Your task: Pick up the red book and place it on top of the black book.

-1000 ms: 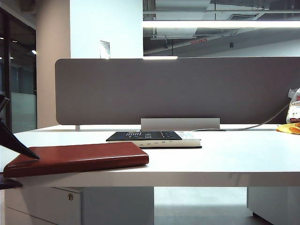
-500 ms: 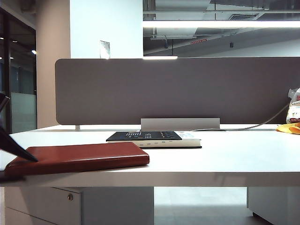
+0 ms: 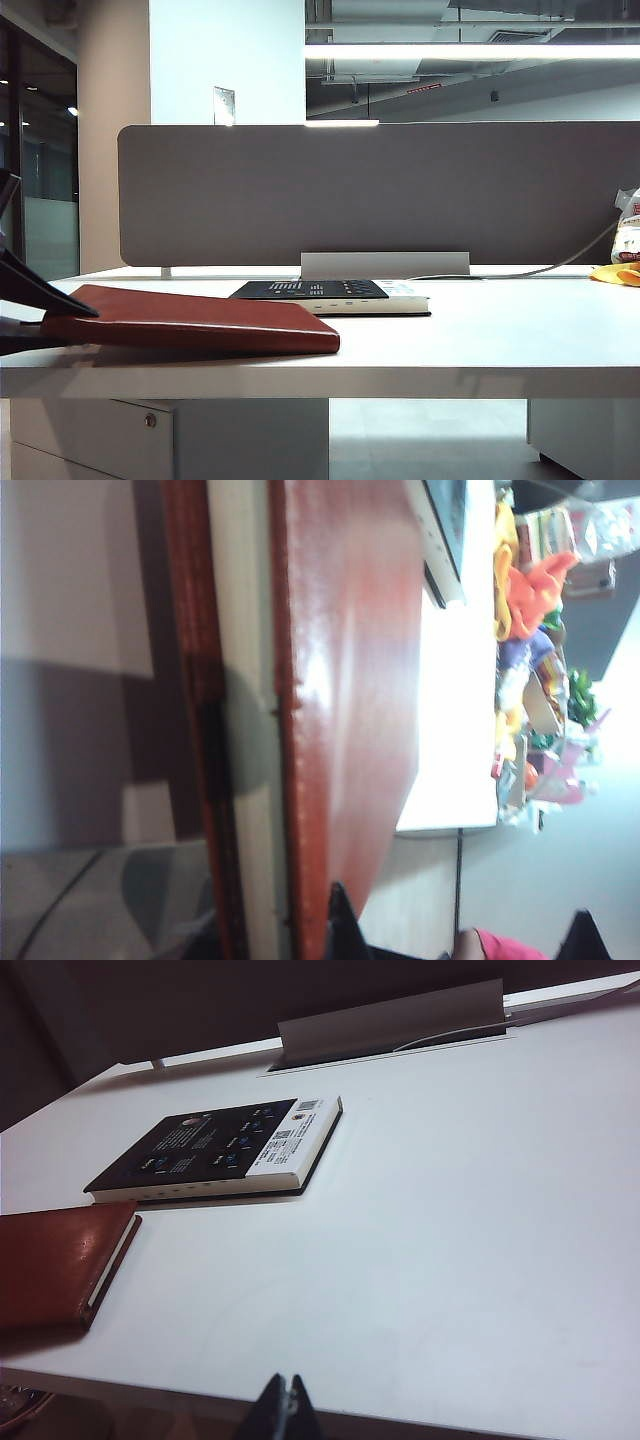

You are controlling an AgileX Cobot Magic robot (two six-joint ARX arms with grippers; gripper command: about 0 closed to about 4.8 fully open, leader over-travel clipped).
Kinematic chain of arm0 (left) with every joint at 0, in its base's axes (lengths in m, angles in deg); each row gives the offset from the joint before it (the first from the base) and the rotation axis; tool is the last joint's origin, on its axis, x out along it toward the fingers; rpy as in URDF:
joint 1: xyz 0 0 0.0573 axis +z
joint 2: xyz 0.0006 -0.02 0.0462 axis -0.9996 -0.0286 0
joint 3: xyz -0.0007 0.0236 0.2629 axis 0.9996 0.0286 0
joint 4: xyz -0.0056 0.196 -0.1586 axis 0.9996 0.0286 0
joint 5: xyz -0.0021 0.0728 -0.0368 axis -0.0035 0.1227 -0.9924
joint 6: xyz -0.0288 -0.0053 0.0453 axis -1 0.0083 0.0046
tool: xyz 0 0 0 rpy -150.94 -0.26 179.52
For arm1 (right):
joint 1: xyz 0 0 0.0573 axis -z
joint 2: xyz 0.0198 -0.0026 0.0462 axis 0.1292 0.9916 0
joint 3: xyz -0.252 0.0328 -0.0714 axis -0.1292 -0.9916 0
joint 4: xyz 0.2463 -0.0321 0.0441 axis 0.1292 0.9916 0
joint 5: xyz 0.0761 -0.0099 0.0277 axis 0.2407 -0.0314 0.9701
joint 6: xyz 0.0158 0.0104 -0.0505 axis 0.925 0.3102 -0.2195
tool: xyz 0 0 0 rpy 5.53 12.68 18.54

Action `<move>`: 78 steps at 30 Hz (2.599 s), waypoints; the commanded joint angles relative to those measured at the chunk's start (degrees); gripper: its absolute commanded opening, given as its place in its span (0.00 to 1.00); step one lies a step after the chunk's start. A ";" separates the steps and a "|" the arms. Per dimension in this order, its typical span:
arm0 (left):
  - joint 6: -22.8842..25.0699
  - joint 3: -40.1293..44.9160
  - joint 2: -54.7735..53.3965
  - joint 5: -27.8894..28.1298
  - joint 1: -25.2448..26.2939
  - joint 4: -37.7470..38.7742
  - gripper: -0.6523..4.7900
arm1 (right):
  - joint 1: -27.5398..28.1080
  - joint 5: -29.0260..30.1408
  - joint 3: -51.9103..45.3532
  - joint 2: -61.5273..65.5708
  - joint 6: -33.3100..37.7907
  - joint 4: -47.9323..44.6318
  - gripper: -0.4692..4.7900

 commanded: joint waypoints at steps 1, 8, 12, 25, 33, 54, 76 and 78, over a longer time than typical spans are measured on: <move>-2.84 0.15 0.00 -4.37 -0.17 -6.62 0.11 | -0.04 1.49 -0.15 0.00 0.11 -0.68 0.08; -12.39 0.09 0.00 -5.70 -0.52 -19.80 0.11 | -0.07 4.09 -0.15 0.00 1.79 -0.68 0.08; -13.25 -0.37 0.00 -6.62 -0.55 -20.24 0.11 | -0.07 6.05 -0.15 0.00 2.86 -0.63 0.08; -14.12 -6.54 0.00 -8.00 -3.93 -17.66 0.11 | -9.05 8.55 -0.15 0.00 4.33 -0.50 0.08; -13.90 -11.82 -0.02 -7.96 -4.96 -12.81 0.11 | -17.29 3.52 -0.15 0.00 4.28 -0.52 0.08; -12.70 -27.87 -11.82 -13.03 -4.83 -4.81 0.11 | -19.23 0.70 -0.15 0.00 4.28 -0.48 0.08; -15.43 -43.67 -21.27 -14.05 -5.64 -0.04 0.11 | -19.23 0.46 -0.15 0.00 4.09 -0.44 0.08; -15.78 -45.07 -22.84 -14.08 -5.95 -0.04 0.11 | -19.23 0.44 -0.15 0.00 4.09 -0.46 0.08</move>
